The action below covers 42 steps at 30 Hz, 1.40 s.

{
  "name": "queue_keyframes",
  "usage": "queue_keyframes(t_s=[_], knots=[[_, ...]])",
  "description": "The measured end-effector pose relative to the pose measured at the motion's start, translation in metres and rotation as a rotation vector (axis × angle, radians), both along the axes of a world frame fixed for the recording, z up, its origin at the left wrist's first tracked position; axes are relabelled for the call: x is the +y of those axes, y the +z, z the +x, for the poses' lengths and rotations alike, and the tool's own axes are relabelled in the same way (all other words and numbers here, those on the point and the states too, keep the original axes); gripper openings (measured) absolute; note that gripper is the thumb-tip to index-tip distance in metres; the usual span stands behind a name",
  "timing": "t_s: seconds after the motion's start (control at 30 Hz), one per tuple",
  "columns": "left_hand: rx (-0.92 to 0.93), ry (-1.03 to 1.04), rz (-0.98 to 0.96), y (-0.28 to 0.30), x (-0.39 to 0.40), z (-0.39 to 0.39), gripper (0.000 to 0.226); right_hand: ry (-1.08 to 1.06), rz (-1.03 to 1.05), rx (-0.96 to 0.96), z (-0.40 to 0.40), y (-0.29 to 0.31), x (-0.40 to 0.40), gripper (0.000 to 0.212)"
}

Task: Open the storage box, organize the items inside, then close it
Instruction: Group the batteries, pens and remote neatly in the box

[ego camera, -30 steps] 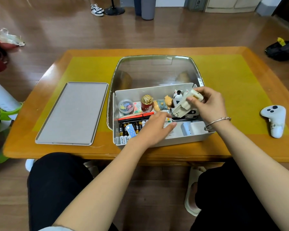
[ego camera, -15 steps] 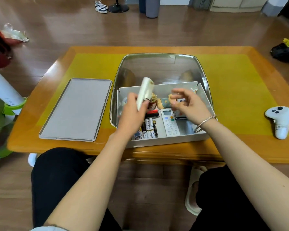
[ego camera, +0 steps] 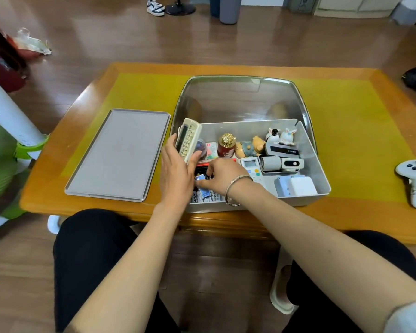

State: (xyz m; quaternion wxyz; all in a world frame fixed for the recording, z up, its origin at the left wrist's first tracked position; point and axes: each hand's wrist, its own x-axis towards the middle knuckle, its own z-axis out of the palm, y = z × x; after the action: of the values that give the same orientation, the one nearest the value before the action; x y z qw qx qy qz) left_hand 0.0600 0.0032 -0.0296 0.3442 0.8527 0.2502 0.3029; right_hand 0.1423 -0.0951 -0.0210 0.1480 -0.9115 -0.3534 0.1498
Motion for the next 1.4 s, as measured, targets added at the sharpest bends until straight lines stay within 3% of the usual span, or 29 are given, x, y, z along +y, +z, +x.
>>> queue_keyframes(t_s=[0.17,0.4,0.7,1.0,1.23,1.4], knots=[[0.028,0.054,0.031,-0.002,0.000,0.002,0.057,0.044,-0.048,0.013,-0.007,0.000,0.014,0.039],[0.018,0.022,0.058,-0.003,0.000,0.000,0.053,-0.106,0.132,0.014,0.013,0.017,-0.018,0.030],[0.077,0.029,0.102,-0.004,-0.001,0.002,0.057,-0.449,0.185,-0.270,0.088,0.027,-0.115,0.028],[0.127,-0.033,0.092,0.006,-0.004,0.001,0.079,-0.454,0.124,-0.316,0.106,0.018,-0.129,0.031],[0.154,-0.004,0.280,0.001,-0.003,0.001,0.052,-0.422,0.242,-0.352,0.095,0.025,-0.128,0.033],[0.143,-0.148,0.032,0.013,-0.016,0.010,0.053,-0.273,0.462,-0.277,0.075,0.039,-0.110,0.021]])
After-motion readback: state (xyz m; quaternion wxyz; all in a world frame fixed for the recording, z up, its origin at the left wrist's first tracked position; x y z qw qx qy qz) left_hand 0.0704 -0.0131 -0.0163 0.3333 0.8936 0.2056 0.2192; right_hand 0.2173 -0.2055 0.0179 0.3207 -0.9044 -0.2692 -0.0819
